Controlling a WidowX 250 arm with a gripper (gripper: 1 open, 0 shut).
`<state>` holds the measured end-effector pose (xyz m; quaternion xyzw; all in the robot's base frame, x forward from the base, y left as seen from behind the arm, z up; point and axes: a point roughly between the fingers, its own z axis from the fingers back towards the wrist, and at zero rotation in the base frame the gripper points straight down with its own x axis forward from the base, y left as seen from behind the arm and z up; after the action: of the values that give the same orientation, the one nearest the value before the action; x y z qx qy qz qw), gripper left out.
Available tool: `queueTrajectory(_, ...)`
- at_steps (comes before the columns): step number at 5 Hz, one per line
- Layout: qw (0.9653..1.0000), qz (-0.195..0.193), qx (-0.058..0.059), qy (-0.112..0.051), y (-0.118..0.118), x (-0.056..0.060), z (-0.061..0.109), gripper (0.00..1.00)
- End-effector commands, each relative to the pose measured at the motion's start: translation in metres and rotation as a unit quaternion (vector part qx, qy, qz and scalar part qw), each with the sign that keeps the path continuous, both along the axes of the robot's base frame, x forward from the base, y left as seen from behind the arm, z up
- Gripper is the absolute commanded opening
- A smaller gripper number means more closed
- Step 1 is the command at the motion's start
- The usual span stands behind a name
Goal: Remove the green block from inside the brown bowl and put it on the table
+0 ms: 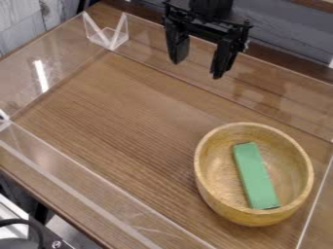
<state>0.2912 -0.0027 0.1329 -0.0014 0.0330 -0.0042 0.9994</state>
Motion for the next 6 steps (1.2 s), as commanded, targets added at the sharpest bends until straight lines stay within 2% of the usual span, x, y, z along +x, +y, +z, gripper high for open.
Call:
queueTrajectory(1,0.9995,0.03,-0.008,0.006,-0.024,-0.012,-0.006,1.0)
queueTrajectory(2,0.9983,0.053,-0.022,0.012,-0.057,-0.03,-0.016,1.0)
queueTrajectory(4,0.9976,0.058,-0.032,-0.021,-0.112,-0.047,-0.028,1.0)
queueTrajectory(5,0.9962,0.072,-0.036,-0.034,-0.122,-0.049,-0.042,1.0)
queueTrajectory(6,0.9937,0.092,-0.045,-0.046,-0.122,-0.047,-0.052,1.0)
